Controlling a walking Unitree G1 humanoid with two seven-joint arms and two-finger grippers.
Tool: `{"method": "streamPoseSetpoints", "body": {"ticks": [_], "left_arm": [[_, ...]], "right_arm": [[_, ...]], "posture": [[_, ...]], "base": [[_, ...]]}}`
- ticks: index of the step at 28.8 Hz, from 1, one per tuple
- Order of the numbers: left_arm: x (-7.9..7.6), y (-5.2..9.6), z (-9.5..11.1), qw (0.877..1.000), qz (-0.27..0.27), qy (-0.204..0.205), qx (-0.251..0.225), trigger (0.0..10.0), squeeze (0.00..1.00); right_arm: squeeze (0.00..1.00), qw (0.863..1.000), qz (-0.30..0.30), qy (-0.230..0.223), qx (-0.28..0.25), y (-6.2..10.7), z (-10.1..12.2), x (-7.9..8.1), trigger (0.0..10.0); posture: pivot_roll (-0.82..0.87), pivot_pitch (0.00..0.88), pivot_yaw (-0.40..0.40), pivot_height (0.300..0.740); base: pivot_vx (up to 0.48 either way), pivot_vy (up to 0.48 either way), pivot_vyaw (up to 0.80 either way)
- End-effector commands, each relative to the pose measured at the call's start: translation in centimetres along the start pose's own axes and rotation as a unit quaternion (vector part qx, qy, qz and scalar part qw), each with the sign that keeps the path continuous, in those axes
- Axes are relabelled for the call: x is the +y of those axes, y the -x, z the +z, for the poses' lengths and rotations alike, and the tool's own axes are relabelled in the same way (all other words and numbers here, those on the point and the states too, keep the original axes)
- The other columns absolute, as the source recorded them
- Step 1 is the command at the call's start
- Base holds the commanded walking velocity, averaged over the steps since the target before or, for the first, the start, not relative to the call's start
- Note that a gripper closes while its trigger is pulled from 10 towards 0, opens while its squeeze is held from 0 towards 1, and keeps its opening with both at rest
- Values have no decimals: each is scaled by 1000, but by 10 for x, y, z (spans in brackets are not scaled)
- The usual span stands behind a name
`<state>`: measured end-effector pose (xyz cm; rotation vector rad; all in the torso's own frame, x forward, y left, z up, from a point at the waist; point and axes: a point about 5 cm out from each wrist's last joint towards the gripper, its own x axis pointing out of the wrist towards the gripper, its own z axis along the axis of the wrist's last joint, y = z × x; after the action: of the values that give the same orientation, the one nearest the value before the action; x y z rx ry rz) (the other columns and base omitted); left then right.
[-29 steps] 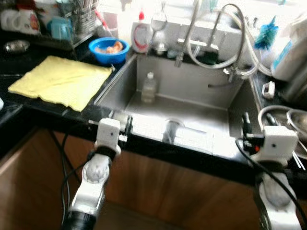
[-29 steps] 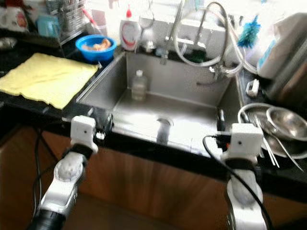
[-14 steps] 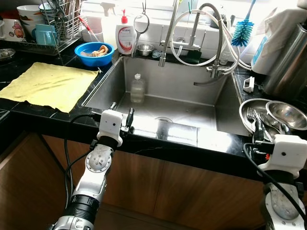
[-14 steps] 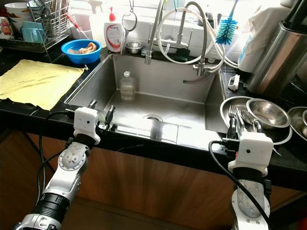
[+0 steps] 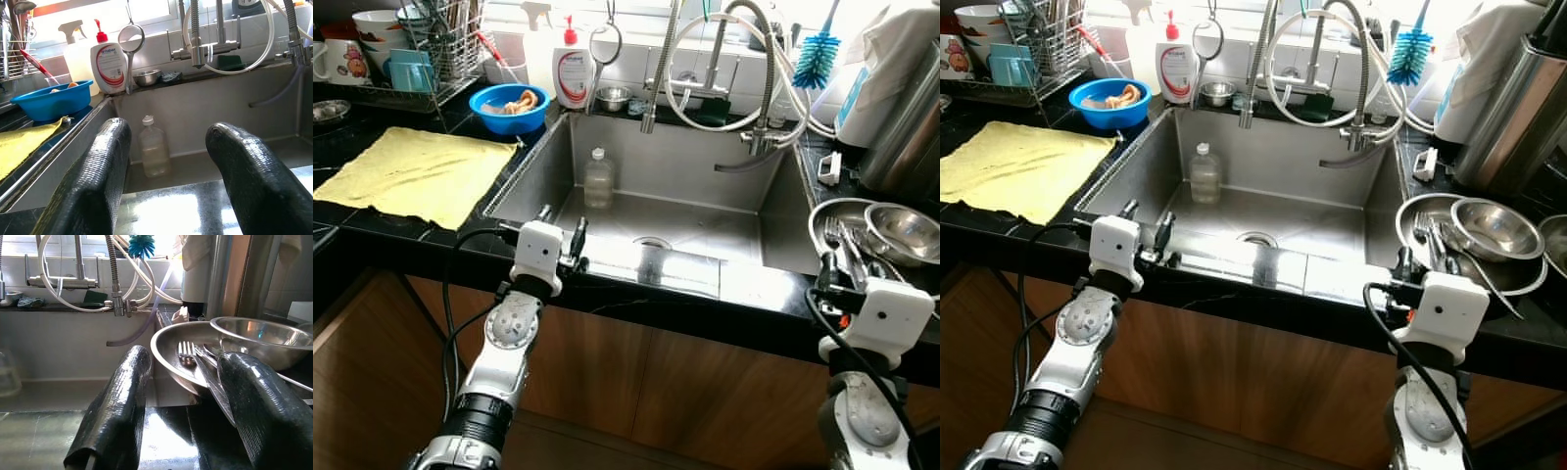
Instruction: Kitchen organization
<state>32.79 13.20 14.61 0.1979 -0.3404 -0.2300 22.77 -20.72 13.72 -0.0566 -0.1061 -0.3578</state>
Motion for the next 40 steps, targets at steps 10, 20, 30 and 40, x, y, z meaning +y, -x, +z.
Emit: {"method": "streamPoseSetpoints", "body": {"ticks": [10, 20, 30, 40], "left_arm": [[1, 6, -4, 1000, -9, -10, 7, 10000, 0], [0, 10, -6, 1000, -12, -10, 11, 10000, 0], [0, 11, -6, 1000, -12, -11, 14, 10000, 0], [0, 11, -7, 1000, -13, -11, 15, 10000, 0]], "right_arm": [[0, 1000, -28, -11, 7, 3, -5, -8, 10000], [0, 999, -31, -8, 13, 6, -9, -11, 10000], [0, 999, -24, -16, 23, 4, -12, -10, 6784], [0, 999, -22, -22, 26, 0, -13, -8, 0]], "posture": [[-53, 0, -24, 740], [-54, 0, -27, 740], [-49, 0, -30, 740], [-47, 0, -31, 740]], "base": [[0, 0, 0], [0, 0, 0], [0, 0, 0], [0, 0, 0]]}}
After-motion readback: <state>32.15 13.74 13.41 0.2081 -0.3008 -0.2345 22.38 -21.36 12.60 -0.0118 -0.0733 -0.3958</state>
